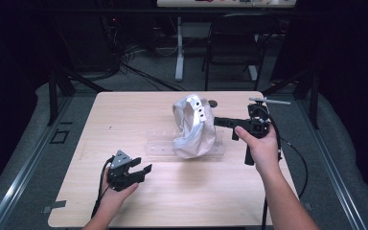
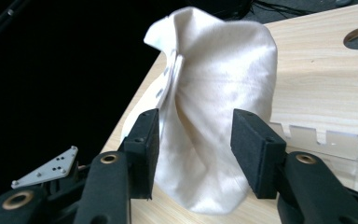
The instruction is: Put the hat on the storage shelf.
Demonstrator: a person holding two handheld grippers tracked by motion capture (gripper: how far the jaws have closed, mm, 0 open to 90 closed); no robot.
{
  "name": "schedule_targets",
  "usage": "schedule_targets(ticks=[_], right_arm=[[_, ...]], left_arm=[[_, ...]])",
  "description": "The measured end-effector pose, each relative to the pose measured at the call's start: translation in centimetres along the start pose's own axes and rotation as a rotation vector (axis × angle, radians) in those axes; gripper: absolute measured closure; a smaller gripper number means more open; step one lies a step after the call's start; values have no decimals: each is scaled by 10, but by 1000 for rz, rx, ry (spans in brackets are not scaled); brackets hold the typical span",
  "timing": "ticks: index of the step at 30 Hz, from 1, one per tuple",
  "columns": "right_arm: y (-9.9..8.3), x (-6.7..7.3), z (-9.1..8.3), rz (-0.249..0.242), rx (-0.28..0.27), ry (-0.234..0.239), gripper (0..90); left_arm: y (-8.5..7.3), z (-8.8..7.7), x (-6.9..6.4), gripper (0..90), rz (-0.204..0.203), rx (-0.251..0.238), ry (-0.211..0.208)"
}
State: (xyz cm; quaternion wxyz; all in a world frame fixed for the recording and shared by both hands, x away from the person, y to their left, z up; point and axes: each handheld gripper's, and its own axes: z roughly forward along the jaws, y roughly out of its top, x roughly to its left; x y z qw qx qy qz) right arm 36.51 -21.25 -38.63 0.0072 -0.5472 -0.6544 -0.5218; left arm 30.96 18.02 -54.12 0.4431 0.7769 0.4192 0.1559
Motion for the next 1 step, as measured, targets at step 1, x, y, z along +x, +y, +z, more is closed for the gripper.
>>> schedule_targets(ticks=[1], right_arm=[[0,0,0,0,0,0,516]], left_arm=[[0,0,0,456,0,0,0]])
